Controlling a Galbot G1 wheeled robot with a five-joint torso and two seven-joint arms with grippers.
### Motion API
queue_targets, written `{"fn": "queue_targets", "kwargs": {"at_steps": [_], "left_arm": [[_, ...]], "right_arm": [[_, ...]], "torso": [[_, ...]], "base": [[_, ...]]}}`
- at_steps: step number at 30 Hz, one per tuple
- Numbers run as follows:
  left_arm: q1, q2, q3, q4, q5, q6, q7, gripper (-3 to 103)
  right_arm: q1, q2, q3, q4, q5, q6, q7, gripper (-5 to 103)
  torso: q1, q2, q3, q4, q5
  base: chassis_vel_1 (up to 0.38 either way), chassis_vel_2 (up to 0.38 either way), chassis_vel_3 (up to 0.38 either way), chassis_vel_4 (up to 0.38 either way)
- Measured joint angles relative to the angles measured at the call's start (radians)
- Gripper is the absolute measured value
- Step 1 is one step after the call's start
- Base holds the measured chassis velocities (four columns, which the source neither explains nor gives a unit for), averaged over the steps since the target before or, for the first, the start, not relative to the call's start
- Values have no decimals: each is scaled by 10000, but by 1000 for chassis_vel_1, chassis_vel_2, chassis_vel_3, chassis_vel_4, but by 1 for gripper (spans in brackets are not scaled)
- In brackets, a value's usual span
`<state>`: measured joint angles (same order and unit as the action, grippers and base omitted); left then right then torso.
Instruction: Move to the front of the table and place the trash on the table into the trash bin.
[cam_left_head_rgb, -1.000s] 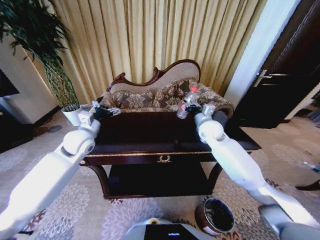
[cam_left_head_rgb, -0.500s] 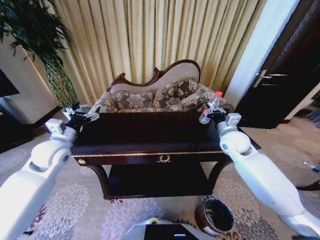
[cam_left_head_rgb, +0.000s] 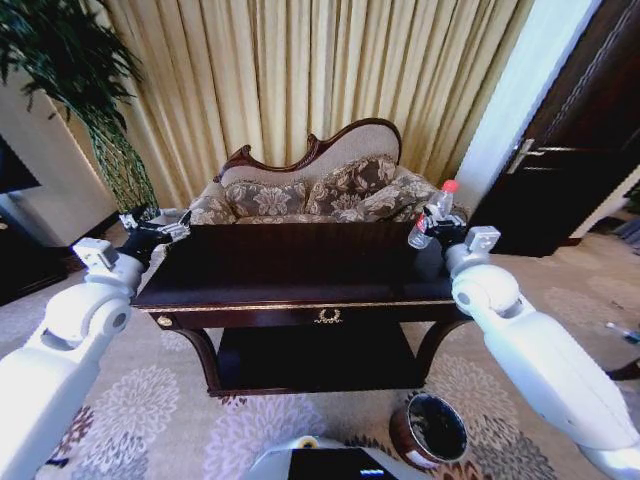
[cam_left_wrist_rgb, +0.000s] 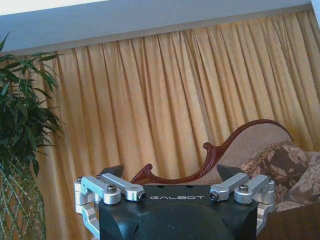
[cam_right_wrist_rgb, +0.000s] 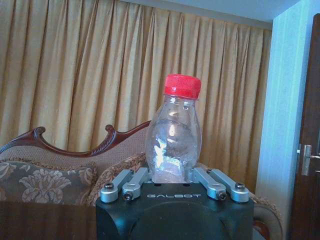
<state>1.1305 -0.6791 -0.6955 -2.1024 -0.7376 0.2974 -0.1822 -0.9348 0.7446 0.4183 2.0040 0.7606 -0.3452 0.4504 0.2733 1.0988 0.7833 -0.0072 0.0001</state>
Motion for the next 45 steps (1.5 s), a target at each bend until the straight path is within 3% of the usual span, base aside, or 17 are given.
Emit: {"fn": "queue_targets", "kwargs": {"at_steps": [45], "left_arm": [[-43, -91, 194, -72, 183, -76, 2, 100]], "right_arm": [[-711, 664, 151, -227, -703, 391, -337, 25]], "torso": [[-7, 4, -3, 1, -2]], "base": [[119, -113, -111, 118]]}}
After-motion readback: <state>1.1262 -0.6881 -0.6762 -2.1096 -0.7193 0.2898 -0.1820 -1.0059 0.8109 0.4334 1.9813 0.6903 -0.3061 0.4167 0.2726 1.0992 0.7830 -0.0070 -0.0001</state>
